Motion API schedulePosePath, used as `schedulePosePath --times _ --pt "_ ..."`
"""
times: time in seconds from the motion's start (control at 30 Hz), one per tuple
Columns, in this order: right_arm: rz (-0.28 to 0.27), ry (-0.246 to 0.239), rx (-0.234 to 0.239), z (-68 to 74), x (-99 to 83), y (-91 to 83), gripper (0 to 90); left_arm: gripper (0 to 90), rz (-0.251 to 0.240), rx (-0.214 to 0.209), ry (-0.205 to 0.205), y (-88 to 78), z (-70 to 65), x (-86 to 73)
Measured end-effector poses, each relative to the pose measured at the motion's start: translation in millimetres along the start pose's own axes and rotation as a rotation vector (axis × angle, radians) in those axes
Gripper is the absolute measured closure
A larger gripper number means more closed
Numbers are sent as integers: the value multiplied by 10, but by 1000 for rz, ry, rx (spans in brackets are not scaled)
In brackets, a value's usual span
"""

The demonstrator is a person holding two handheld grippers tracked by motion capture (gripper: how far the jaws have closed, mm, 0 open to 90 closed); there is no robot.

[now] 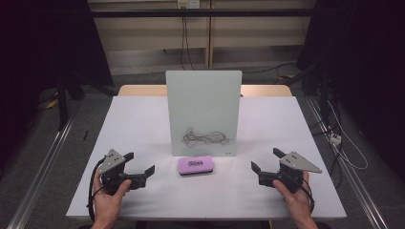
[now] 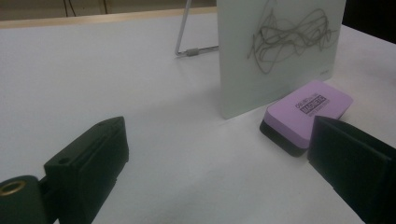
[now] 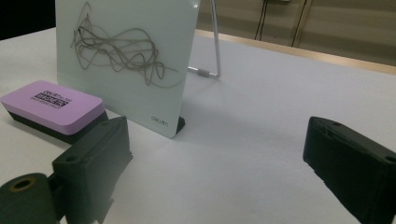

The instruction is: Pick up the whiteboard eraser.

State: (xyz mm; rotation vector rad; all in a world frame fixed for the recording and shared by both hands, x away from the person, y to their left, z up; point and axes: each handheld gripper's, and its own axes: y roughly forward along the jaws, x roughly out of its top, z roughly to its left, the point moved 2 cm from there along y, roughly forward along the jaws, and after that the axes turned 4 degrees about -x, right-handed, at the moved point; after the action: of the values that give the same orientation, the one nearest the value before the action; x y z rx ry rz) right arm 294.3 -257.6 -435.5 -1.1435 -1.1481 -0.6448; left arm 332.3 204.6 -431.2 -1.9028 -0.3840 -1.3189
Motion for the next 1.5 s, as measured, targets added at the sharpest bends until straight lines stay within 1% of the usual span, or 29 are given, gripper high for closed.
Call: schedulePosePath --times 0.03,0.1,0.17,0.27,0.37,0.47,0.5,0.53,0.57,0.63,0.67,0.7,0.73,0.77,0.83,0.87,0.93,1.07,1.1,1.17,1.2,1.27,1.3,1.33,1.4,1.43,1.47,1.5 --pt "0 0 0 0 0 0 67 53 1 0 0 1 2 2" --pt "-3 17 6 -18 -1 -4 67 54 4 0 1 5 2 4" --pt "0 12 5 -24 -8 -1 67 54 12 -5 -4 25 4 2" --pt "-2 16 13 -33 -7 0 67 57 40 -17 -8 63 2 -5" --pt "1 15 13 -35 -8 3 67 59 77 -39 -1 101 1 -7" --pt "-2 18 21 -27 -4 -2 67 59 111 -94 18 128 -10 -2" --pt "-2 19 25 -24 -4 -2 67 58 119 -88 20 137 -16 -3" --pt "-1 18 27 -23 -5 0 67 58 135 -82 34 152 -19 -2" --pt "4 15 30 -19 -9 6 67 58 140 -84 33 168 -23 -1" --pt "6 15 31 -16 -10 8 67 58 145 -108 27 193 -28 3" --pt "7 18 33 -15 -11 12 67 58 149 -132 25 203 -36 10" --pt "7 18 33 -15 -11 12 67 58 164 -148 29 208 -45 19" --pt "7 19 32 -15 -12 13 67 58 174 -153 39 215 -59 26" --pt "9 20 31 -15 -13 14 67 58 186 -149 51 222 -80 34" --pt "12 20 35 -16 -13 18 67 48 195 -144 46 228 -104 48" --pt "16 15 36 -13 -13 20 67 45 200 -151 41 234 -113 54" --pt "18 14 40 -4 -13 27 66 49 208 -159 45 238 -135 79" --pt "24 16 51 4 -14 44 65 63 218 -190 64 279 -146 115" --pt "34 16 58 -3 -17 53 65 93 211 -191 64 279 -144 130" --pt "38 20 66 -1 -18 56 63 93 195 -185 68 278 -142 152" --pt "38 21 67 1 -18 54 63 92 196 -176 67 283 -140 167" --pt "38 22 68 3 -18 52 63 92 207 -170 46 299 -124 203" --pt "37 19 67 4 -18 51 63 92 224 -174 52 315 -121 220" --pt "36 15 64 4 -16 49 63 93 235 -197 69 327 -127 226" --pt "35 12 63 1 -14 46 63 92 236 -212 85 339 -146 236" --pt "35 11 61 2 -12 47 63 92 246 -216 94 345 -150 241" --pt "34 11 60 3 -12 48 63 92 260 -230 90 361 -165 247" --pt "37 10 58 6 -14 53 62 91 262 -240 85 376 -170 256"
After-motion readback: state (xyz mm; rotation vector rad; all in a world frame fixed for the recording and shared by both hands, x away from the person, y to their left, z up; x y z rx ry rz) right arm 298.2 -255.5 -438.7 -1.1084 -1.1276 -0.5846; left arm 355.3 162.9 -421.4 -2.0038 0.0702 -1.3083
